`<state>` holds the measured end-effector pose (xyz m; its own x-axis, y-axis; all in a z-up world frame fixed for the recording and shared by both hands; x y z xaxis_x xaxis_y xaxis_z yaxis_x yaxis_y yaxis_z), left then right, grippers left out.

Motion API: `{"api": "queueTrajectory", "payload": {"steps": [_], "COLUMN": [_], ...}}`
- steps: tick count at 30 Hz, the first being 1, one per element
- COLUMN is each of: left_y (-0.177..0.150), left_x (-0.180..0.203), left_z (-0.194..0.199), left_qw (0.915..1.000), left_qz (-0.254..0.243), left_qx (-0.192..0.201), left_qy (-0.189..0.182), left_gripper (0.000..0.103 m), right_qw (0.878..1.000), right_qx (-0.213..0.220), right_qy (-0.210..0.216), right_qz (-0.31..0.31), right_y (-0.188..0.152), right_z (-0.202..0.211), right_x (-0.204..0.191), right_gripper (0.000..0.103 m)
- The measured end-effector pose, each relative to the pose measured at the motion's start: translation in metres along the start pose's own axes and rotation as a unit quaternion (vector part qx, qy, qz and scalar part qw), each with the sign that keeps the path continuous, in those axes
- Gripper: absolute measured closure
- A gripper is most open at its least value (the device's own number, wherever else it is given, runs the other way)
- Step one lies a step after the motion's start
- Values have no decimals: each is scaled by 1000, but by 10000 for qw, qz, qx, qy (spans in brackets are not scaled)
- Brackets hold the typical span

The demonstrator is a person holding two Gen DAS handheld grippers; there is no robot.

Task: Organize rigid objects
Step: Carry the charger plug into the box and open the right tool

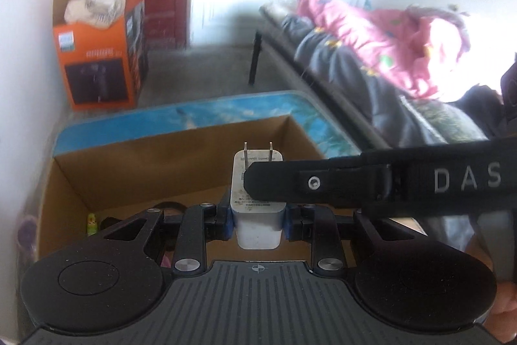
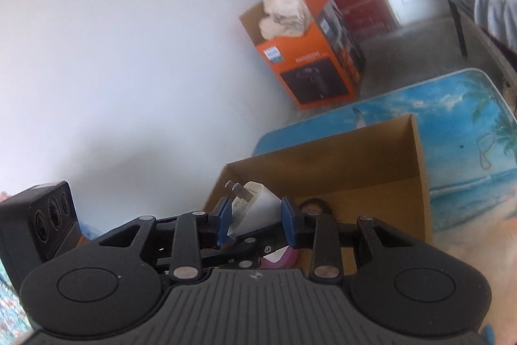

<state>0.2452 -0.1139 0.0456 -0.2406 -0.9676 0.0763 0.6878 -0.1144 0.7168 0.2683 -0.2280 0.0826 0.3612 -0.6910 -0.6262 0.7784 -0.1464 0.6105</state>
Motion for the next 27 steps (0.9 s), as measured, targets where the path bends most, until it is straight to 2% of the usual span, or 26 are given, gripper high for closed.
{"api": "queueTrajectory", "payload": {"steps": [5, 11, 18, 27], "left_y": [12, 15, 18, 15], "left_x": [-23, -39, -50, -50], "left_z": [-65, -109, -127, -140], "left_qw": [9957, 9872, 9821, 9807], "left_qz": [474, 830, 992, 979], "left_qx": [-790, -1321, -1547, -1671], "left_qy": [105, 345, 411, 281], "left_gripper": [77, 77, 77, 74], "right_qw": [9974, 9936, 9919, 9908], "right_qx": [-591, -977, -1131, -1194], "right_qy": [-248, -347, -381, -642], "right_qz": [-326, -447, -444, -18], "right_y": [22, 29, 34, 33], "right_z": [-56, -95, -115, -126], "right_x": [33, 63, 74, 71], "right_gripper": [66, 66, 66, 65]}}
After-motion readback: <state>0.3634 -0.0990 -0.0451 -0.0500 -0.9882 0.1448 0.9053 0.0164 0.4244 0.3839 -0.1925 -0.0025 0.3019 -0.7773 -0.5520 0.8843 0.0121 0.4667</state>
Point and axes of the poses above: each gripper's, at about its wrist camera, not at the fingertips, and z roughly against the way its jaws point, x to its right, y to its top, the point moved 3 cm from there along -z, roughly the way its jaws point, and after that the axes turned 5 degrees about y, right-handed, at the moved point
